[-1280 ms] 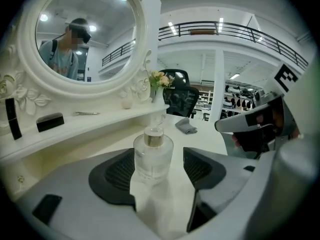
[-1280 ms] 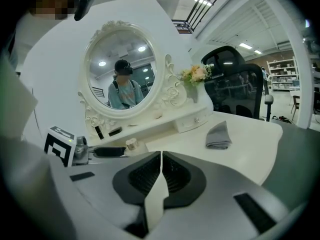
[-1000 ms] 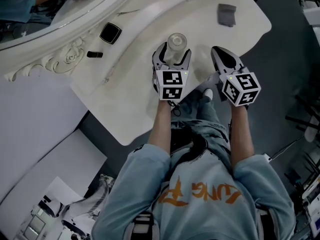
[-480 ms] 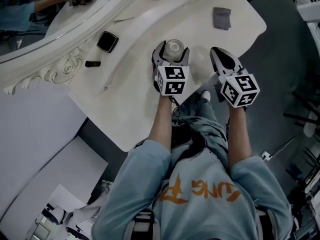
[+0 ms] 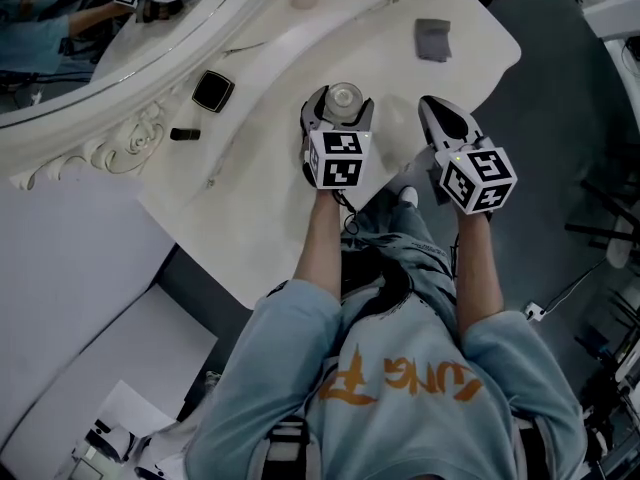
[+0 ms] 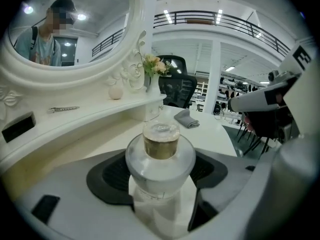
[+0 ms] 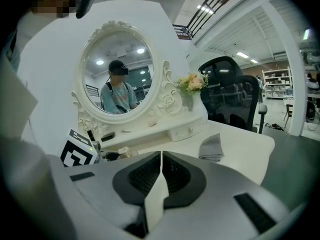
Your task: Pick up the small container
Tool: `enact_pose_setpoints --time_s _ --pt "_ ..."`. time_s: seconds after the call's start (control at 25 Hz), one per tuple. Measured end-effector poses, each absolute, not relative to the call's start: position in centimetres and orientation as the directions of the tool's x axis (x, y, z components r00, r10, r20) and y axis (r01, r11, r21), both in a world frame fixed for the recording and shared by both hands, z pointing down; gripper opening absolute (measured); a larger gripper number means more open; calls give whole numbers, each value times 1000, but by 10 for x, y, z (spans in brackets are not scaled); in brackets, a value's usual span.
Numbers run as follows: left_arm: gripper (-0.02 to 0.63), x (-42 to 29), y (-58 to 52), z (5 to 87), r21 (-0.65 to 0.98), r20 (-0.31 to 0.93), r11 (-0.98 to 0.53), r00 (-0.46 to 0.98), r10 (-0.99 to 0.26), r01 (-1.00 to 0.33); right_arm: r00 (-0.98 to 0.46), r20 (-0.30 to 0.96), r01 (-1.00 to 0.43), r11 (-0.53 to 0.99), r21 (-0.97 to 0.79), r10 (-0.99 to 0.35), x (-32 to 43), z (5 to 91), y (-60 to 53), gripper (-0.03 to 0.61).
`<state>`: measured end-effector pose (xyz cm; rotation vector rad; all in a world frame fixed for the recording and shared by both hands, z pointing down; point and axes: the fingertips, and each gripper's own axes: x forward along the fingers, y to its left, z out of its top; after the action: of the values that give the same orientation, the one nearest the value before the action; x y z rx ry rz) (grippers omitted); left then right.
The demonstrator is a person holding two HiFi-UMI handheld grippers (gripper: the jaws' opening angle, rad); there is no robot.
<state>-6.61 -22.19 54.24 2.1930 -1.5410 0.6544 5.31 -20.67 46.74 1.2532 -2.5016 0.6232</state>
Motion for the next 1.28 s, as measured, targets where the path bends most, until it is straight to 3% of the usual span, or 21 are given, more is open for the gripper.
enact_pose_setpoints --time_s 1.28 --pt "330 -52 -223 343 -42 222 -325 308 -925 -945 -580 142 -814 565 -133 -802 62 330 -214 29"
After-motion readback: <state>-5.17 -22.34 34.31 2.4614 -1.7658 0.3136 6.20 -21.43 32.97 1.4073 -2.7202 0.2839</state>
